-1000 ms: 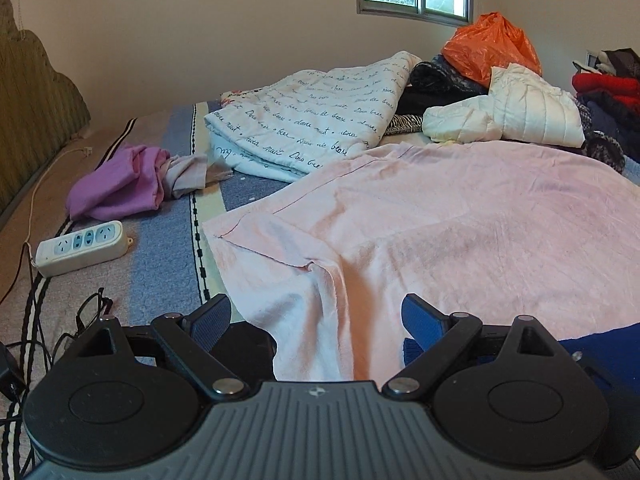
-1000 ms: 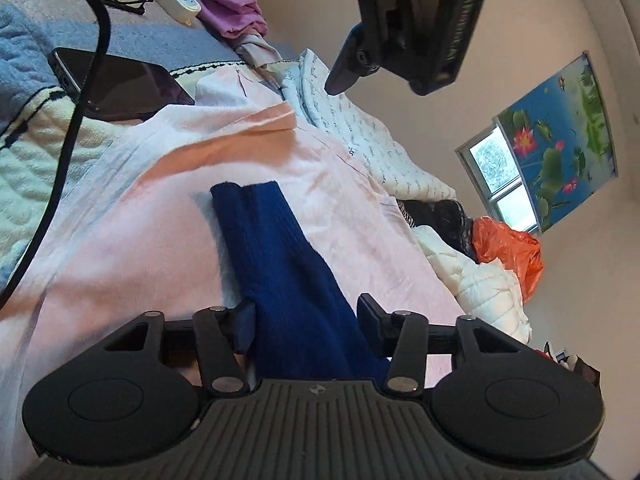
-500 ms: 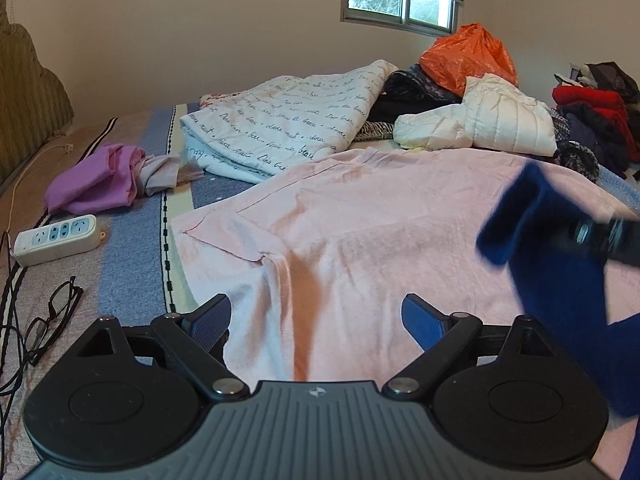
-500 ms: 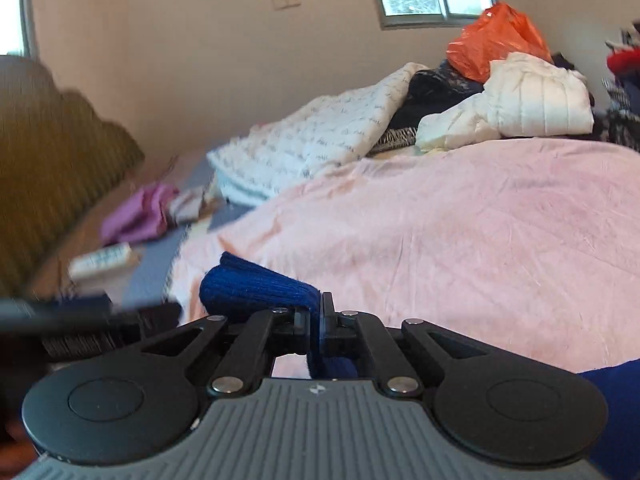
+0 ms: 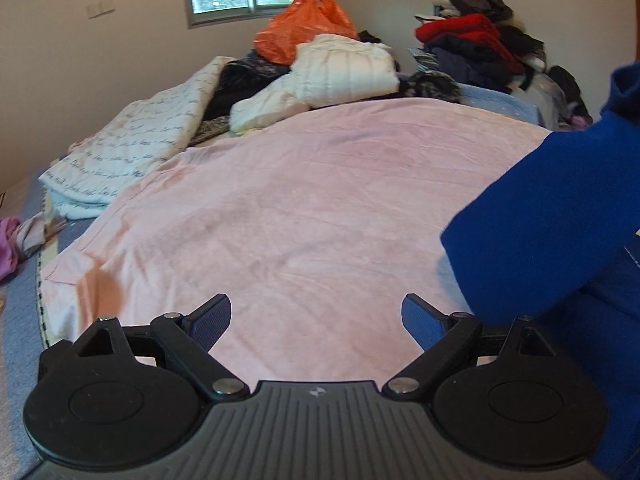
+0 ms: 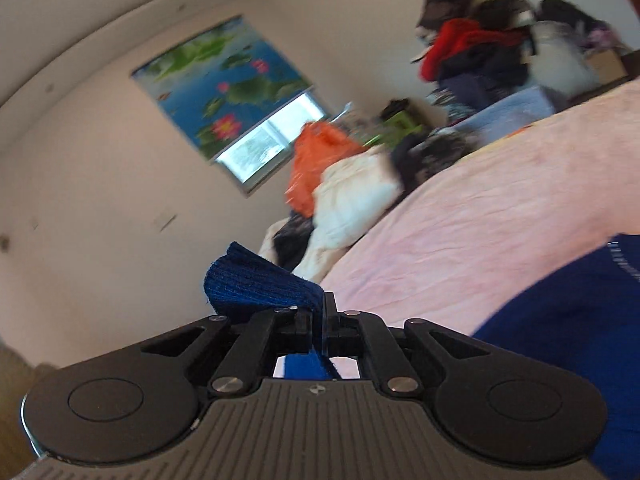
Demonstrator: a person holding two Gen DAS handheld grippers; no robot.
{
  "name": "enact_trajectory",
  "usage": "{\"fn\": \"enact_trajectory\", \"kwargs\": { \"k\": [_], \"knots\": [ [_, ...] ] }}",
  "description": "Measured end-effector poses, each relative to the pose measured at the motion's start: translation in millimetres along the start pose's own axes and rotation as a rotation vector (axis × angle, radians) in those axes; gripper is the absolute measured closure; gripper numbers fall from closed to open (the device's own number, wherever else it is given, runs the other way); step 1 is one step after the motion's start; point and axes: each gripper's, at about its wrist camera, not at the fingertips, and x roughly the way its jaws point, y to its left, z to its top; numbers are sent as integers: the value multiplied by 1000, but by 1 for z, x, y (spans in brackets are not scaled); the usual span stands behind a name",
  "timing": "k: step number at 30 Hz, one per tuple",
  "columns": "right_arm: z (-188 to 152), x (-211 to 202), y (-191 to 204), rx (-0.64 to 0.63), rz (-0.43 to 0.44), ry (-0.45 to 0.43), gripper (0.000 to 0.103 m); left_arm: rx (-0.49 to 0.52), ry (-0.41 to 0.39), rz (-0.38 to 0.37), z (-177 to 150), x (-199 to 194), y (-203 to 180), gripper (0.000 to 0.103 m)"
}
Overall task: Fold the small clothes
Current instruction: 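Carry the held sleeve across the sweater body and lay it down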
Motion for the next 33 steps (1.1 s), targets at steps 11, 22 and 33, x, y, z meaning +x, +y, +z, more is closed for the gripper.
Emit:
{"fn": "enact_trajectory", "kwargs": {
  "k": [11, 22, 33],
  "knots": [
    [-51, -106, -174, 268, -449, -135, 96, 183, 41, -300, -11, 5, -133, 10],
    [-52, -112, -205, 398, -431, -184, 59, 292, 68, -281, -34, 14, -182, 10],
    [-38, -105, -209, 344, -453, -140, 90, 302, 73, -240, -28, 19, -185, 10]
  ]
}}
